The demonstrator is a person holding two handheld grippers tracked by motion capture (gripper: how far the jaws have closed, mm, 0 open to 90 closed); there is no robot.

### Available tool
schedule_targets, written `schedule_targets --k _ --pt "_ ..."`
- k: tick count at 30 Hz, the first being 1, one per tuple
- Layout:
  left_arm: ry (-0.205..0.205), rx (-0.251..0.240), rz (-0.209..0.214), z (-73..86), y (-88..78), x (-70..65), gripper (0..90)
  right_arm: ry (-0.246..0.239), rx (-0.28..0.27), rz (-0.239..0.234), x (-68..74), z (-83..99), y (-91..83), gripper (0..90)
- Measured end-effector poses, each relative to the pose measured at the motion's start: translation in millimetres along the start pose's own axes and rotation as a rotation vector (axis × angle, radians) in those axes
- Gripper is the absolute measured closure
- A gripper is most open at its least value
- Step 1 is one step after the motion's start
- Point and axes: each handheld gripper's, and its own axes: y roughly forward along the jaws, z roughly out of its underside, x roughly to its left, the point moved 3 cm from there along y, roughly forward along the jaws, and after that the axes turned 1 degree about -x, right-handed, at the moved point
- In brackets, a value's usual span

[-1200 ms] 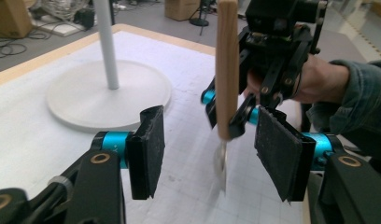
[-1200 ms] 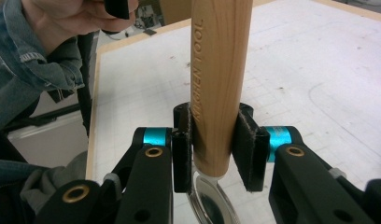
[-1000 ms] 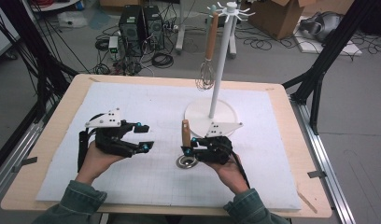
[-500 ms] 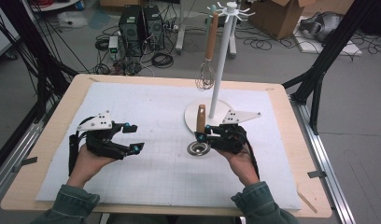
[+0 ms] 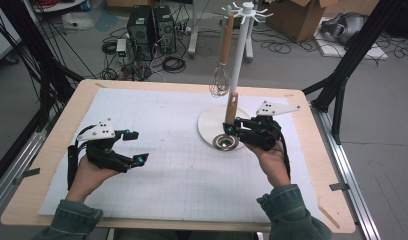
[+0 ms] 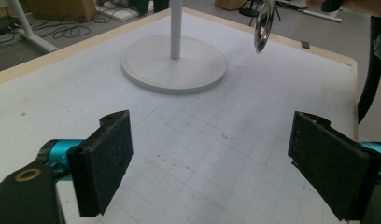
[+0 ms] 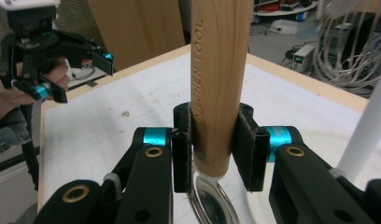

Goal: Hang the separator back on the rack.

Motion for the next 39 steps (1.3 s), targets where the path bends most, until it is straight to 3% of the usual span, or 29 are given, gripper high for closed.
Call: schedule_targets --k 16,39 --pt "-0.009 -0.004 -0.034 1.5 -4.3 5.5 6.9 -0.007 -0.016 0.023 -13.3 -36.1 -6.9 70.9" --pt "-0.016 -0.005 -0.049 2.6 -7.0 7.6 6.2 -0.033 -0.039 0.048 -19.3 -84.4 -17.3 70.9"
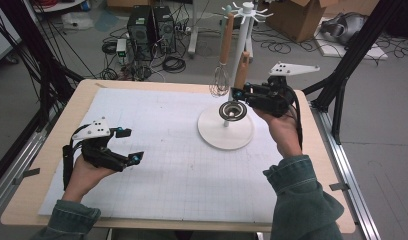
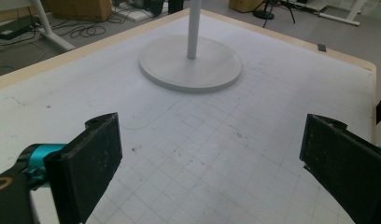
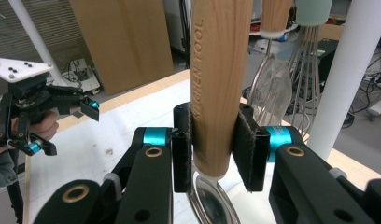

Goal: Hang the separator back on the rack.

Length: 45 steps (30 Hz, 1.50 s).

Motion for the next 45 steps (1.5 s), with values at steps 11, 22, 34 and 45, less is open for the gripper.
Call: schedule_targets --k 11,22,34,45 --pt "-0.003 0.002 -0.01 0.4 -1.5 1.5 5.7 -0.008 -0.006 0.011 -3.5 -18.8 -1.2 70.8" --pt "-0.009 0.001 -0.02 1.1 -3.9 4.0 4.5 -0.009 -0.01 0.007 -6.1 -30.8 -1.3 70.8" --pt "-0.009 -0.001 -0.041 1.1 -5.9 5.2 1.7 -0.024 -0.007 0.014 -6.5 -45.5 -1.0 70.8" --pt "-0.006 -0.01 -0.048 0.1 -7.9 5.9 1.7 -0.023 0.001 0.037 -10.1 -59.3 -1.4 70.8"
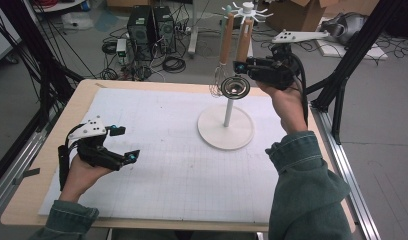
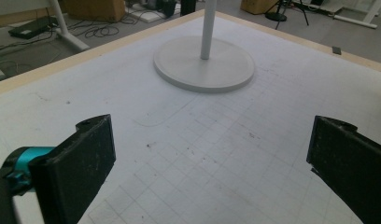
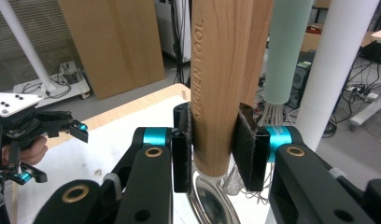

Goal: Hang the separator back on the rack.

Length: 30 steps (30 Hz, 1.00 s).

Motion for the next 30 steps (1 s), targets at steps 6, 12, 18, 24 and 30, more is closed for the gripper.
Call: schedule_targets --k 6,12,18,24,30 --pt "-0.002 -0.008 -0.003 -0.8 -1.4 0.2 1.7 -0.002 0.01 0.004 -1.3 -4.2 3.6 70.8" --pt "-0.001 -0.012 -0.002 -1.5 -2.3 -0.3 1.7 0.009 0.027 0.017 -2.4 -6.6 7.6 70.8" --pt "0.0 -0.013 0.0 -1.5 -2.5 0.0 1.7 0.016 0.04 0.022 -5.0 -5.4 11.3 70.8" --pt "-0.002 -0.016 -0.001 -1.8 -2.5 -0.2 1.7 0.024 0.05 0.031 -7.7 -4.0 15.5 70.8" --pt "-0.002 -0.016 0.0 -1.9 -3.1 -0.2 1.7 0.039 0.059 0.046 -10.9 -2.3 18.0 70.6"
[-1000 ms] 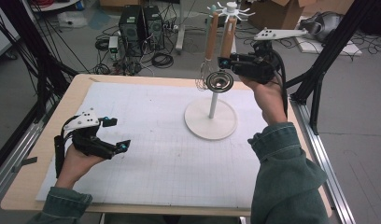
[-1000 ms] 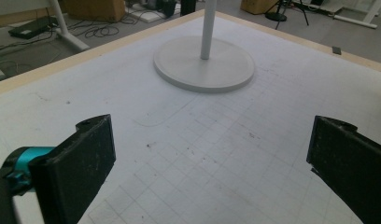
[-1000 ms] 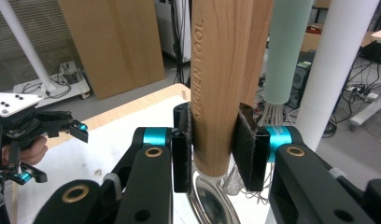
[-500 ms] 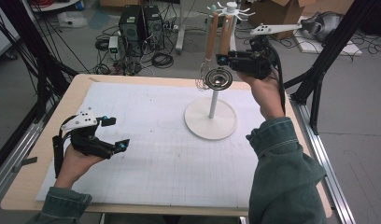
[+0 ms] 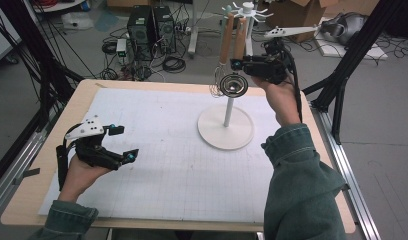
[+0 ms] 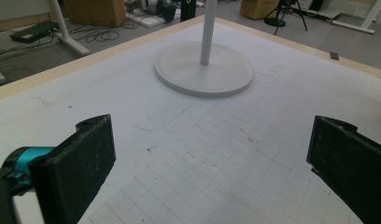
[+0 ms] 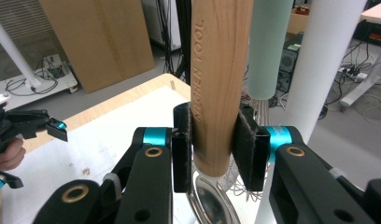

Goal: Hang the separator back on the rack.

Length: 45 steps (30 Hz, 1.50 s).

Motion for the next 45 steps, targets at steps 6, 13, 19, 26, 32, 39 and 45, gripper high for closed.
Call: schedule_targets --k 6,13,19,26,32,39,45 --pt "0.001 0.001 0.002 0.3 0.0 0.2 1.7 0.001 -0.004 0.008 -1.2 1.3 1.2 70.1" --pt "-0.001 -0.005 0.0 -0.5 -2.0 1.1 1.7 0.015 -0.025 0.005 -2.4 2.6 -2.3 68.2" --pt "-0.005 -0.003 0.001 0.3 -1.5 1.5 1.7 0.016 -0.049 0.014 -3.5 7.2 -6.6 60.7" --pt "-0.008 0.004 0.003 1.3 -0.4 1.6 1.7 0.035 -0.087 0.01 -7.1 18.4 -13.8 47.7" --pt "-0.004 0.011 0.008 1.8 1.3 1.1 1.7 0.038 -0.127 0.0 -5.6 30.3 -21.5 39.8" --pt "-0.005 0.015 0.006 3.0 2.3 2.3 1.7 0.067 -0.133 -0.001 -4.6 52.6 -26.6 30.4" --pt "-0.011 0.02 0.008 4.6 4.0 2.5 1.7 0.068 -0.121 -0.008 -3.1 77.7 -26.3 25.4"
